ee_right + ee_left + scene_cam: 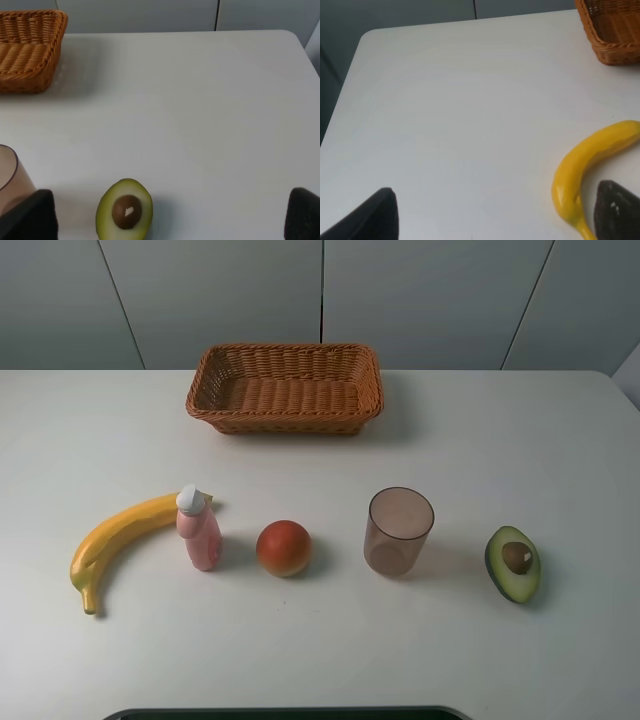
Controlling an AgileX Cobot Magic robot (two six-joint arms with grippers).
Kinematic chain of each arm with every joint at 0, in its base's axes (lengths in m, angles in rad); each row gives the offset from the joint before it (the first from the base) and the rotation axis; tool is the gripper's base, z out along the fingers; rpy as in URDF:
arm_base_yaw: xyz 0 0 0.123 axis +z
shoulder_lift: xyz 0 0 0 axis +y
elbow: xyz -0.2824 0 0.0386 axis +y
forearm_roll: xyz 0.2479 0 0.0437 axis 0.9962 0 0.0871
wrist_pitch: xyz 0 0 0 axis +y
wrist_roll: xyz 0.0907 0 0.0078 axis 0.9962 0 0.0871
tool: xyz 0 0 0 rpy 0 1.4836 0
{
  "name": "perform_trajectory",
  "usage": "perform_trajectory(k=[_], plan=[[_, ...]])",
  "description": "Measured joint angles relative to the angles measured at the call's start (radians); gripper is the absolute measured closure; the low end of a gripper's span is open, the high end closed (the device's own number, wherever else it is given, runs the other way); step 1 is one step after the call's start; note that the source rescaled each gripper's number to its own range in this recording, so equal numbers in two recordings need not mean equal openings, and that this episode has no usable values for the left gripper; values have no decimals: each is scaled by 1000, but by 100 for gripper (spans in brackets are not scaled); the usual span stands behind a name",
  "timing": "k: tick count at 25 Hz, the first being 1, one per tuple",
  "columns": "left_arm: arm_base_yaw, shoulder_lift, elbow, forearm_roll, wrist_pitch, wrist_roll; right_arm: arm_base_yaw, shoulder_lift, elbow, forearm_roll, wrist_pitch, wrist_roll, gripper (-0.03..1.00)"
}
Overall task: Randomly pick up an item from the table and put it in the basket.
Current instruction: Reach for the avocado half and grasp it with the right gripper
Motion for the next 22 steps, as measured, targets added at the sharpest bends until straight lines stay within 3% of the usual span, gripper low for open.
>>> perform_trajectory(k=[22], plan=[[0, 0, 0, 0, 0, 0, 0, 0, 0, 0, 0, 0, 3]])
